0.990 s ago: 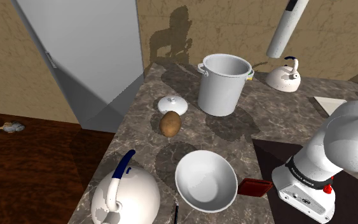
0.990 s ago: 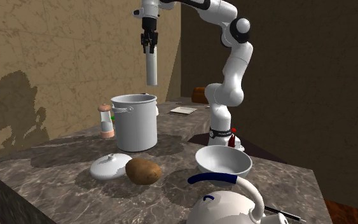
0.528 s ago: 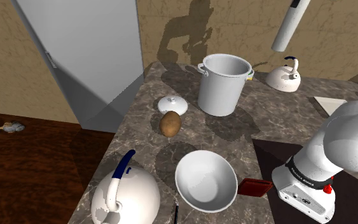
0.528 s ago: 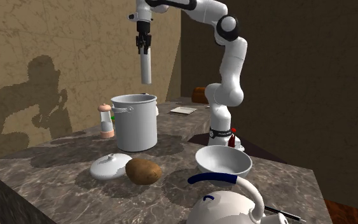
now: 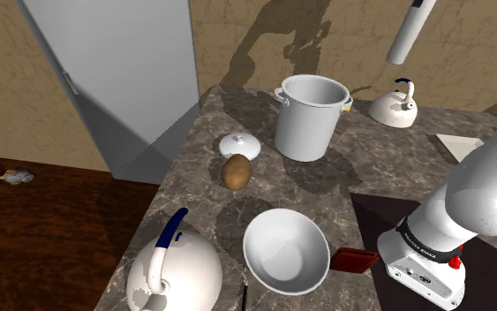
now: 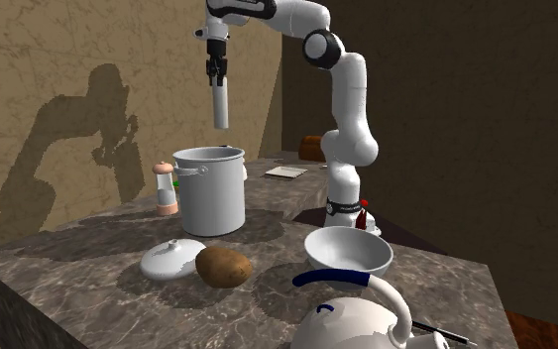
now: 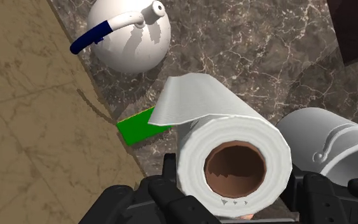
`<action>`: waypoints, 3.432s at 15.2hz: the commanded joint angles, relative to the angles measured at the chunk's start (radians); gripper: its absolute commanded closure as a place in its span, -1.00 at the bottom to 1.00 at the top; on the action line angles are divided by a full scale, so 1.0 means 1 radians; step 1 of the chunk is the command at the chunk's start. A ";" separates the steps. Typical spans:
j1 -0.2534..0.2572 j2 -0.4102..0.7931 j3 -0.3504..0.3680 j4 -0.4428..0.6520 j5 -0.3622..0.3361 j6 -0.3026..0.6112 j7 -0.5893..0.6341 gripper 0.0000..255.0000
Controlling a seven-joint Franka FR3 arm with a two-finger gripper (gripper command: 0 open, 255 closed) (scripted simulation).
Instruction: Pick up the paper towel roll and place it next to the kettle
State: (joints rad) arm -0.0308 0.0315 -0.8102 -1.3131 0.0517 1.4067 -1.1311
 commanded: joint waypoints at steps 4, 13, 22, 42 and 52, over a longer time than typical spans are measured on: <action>-0.250 0.319 -0.065 0.331 0.275 -0.114 -0.189 1.00; -0.162 0.236 -0.062 0.106 0.197 0.047 -0.178 1.00; -0.092 0.161 -0.062 -0.102 0.134 0.203 -0.157 1.00; -0.047 0.115 -0.053 -0.417 0.102 0.487 -0.151 1.00; -0.050 0.142 -0.045 -0.527 0.132 0.614 -0.174 1.00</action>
State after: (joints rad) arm -0.0745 0.1555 -0.8556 -1.8248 0.1738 2.0054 -1.2971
